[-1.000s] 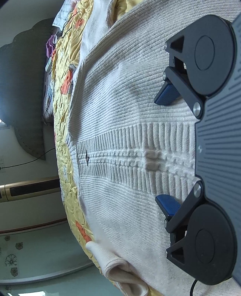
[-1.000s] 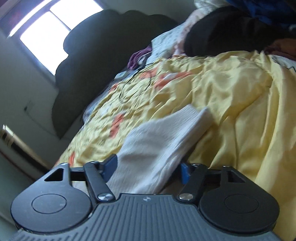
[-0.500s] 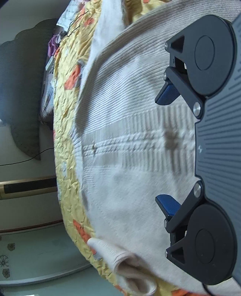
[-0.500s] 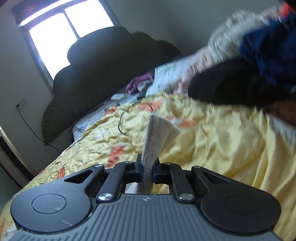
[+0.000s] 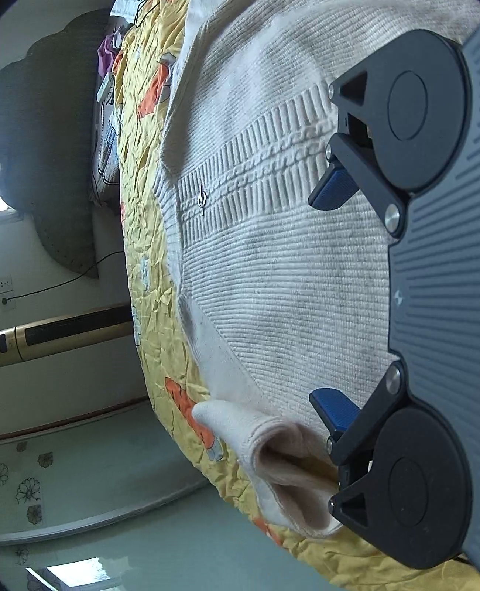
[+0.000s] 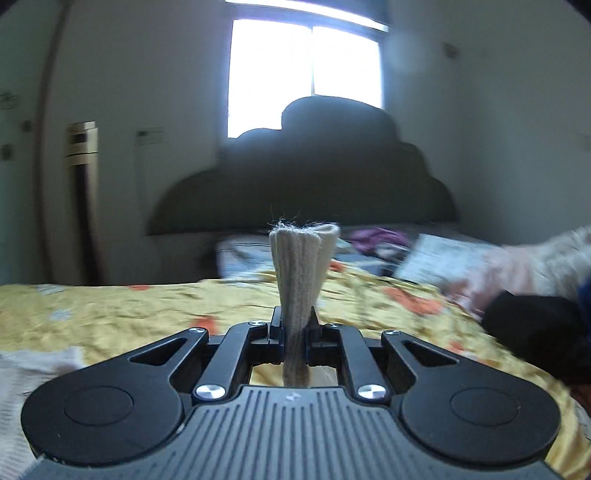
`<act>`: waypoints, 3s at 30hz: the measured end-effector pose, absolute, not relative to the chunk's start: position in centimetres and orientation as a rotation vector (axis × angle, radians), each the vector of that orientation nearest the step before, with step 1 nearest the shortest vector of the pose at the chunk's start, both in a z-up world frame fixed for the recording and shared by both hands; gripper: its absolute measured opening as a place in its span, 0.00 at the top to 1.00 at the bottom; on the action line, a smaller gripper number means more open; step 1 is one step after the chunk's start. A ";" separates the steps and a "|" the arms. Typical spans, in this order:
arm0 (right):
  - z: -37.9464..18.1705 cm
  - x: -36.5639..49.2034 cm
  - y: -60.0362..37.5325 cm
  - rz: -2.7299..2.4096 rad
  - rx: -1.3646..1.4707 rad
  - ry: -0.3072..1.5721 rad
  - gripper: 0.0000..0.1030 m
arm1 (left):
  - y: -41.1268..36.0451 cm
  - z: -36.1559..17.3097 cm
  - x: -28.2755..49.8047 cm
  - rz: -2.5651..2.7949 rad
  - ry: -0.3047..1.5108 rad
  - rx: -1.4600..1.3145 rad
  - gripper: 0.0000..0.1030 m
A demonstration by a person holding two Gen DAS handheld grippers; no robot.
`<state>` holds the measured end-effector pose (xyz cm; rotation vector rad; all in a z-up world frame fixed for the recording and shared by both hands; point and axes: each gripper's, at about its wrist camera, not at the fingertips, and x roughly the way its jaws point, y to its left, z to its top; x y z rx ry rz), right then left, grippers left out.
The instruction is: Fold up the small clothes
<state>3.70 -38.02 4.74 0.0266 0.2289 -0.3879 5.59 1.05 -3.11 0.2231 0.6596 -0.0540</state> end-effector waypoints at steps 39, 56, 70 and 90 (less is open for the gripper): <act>-3.3 20.0 -5.7 0.343 -0.017 0.585 0.86 | 4.0 -5.4 5.5 -0.060 0.700 0.030 0.00; -4.6 18.8 -6.5 0.509 0.027 0.833 0.48 | 5.7 -3.9 4.8 -0.031 0.701 -0.006 0.00; 1.0 17.0 2.7 0.867 0.228 0.726 0.47 | 19.2 0.8 4.8 0.351 0.620 0.007 0.00; -2.7 14.6 -3.1 0.660 0.341 0.786 0.35 | 17.2 -4.5 13.3 0.117 0.585 0.616 0.91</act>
